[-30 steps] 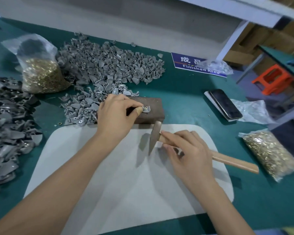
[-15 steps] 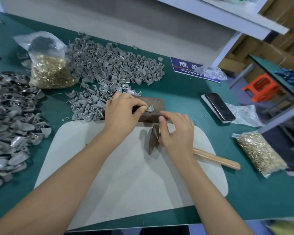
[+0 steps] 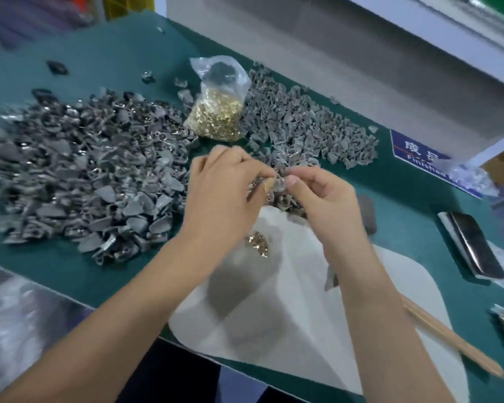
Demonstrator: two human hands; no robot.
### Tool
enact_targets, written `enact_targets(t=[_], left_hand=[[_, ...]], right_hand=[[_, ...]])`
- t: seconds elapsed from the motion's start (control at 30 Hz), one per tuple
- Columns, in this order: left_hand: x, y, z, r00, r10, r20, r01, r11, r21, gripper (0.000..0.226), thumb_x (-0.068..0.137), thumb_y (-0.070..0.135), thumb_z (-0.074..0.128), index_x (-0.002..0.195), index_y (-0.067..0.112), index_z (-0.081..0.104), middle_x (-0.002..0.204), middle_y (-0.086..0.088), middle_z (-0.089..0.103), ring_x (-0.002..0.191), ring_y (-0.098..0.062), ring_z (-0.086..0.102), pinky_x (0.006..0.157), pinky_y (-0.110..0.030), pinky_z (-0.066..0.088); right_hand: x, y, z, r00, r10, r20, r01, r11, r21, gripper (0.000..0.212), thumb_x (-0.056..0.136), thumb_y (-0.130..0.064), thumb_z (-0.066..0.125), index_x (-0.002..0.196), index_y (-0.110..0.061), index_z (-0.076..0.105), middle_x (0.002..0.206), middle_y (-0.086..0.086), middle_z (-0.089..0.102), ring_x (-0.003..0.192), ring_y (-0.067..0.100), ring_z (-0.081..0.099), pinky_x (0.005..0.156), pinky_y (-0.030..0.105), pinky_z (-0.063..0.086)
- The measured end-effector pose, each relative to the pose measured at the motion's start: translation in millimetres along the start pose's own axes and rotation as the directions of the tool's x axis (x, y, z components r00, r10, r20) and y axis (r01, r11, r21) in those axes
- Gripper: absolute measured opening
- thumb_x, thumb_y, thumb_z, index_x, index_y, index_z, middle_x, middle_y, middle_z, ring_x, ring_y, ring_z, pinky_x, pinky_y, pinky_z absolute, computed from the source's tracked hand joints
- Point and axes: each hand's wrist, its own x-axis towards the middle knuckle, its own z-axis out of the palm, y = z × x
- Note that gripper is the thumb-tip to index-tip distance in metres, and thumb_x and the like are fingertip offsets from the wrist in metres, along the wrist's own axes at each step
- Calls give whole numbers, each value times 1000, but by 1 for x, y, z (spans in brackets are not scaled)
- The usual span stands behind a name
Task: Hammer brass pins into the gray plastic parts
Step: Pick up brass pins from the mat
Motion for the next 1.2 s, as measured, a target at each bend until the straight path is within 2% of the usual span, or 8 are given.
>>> enact_targets(t=[0.17, 0.33, 0.43, 0.63, 0.83, 1.0, 1.1, 1.2], left_hand=[[-46, -54, -57, 982, -135, -132, 159, 969, 191, 10, 89, 34, 68, 97, 34, 74, 98, 11, 63, 108, -21, 54, 89, -32, 26], [-58, -87, -85, 953, -257, -164, 292, 922, 254, 11, 89, 28, 73, 98, 29, 77, 100, 7, 67, 108, -25, 56, 90, -39, 33], [-59, -96, -94, 949, -276, -155, 307, 921, 241, 12, 87, 29, 76, 98, 30, 77, 100, 9, 67, 109, -24, 55, 91, -40, 34], [-59, -96, -93, 956, -225, -185, 260, 947, 191, 15, 89, 32, 75, 104, 30, 75, 104, 9, 65, 109, -22, 54, 93, -39, 39], [-48, -59, -60, 996, -58, 68, 61, 997, -38, 5, 95, 27, 69, 98, 27, 73, 91, 11, 60, 93, -13, 48, 81, -30, 42], [-51, -34, -19, 947, -49, 316, 99, 985, -144, 8, 94, 27, 66, 96, 33, 71, 89, 14, 58, 82, -4, 45, 74, -31, 44], [-54, -32, -5, 934, -88, 346, 150, 976, -156, 14, 95, 24, 66, 107, 29, 71, 94, 12, 59, 79, -6, 53, 78, -36, 50], [-54, -33, 0, 932, -118, 343, 178, 972, -151, 19, 95, 23, 66, 113, 29, 69, 96, 15, 60, 78, -1, 56, 78, -29, 50]], right_hand=[[1, -16, 88, 962, -169, 214, 193, 976, -98, 13, 91, -10, 74, 93, -22, 77, 78, -12, 73, 74, 0, 67, 68, 18, 53], [5, -23, 151, 925, -232, 302, 300, 933, -201, 12, 92, -19, 73, 101, -27, 74, 80, -15, 69, 78, 1, 65, 70, 19, 50], [6, -23, 166, 908, -273, 318, 347, 915, -205, 12, 92, -17, 73, 98, -28, 74, 80, -18, 68, 76, -4, 62, 65, 8, 42], [7, -24, 146, 901, -303, 309, 373, 907, -198, 9, 94, -19, 72, 96, -27, 76, 80, -16, 69, 70, -4, 59, 62, 8, 40], [2, -1, 69, 906, -276, 320, 385, 851, -357, 13, 94, -15, 71, 95, -27, 76, 85, -27, 68, 78, -5, 59, 71, 10, 41], [-14, 23, 2, 915, -208, 346, 374, 758, -535, 12, 90, -14, 74, 93, -25, 78, 79, -28, 64, 79, 0, 55, 74, 21, 44], [-27, 35, -15, 907, -169, 386, 375, 741, -557, 13, 89, -15, 76, 95, -26, 79, 81, -23, 65, 79, -4, 54, 75, 21, 45], [-35, 42, -18, 892, -209, 401, 407, 759, -509, 11, 88, -25, 78, 99, -24, 79, 82, -18, 63, 80, -4, 53, 74, 18, 42]])
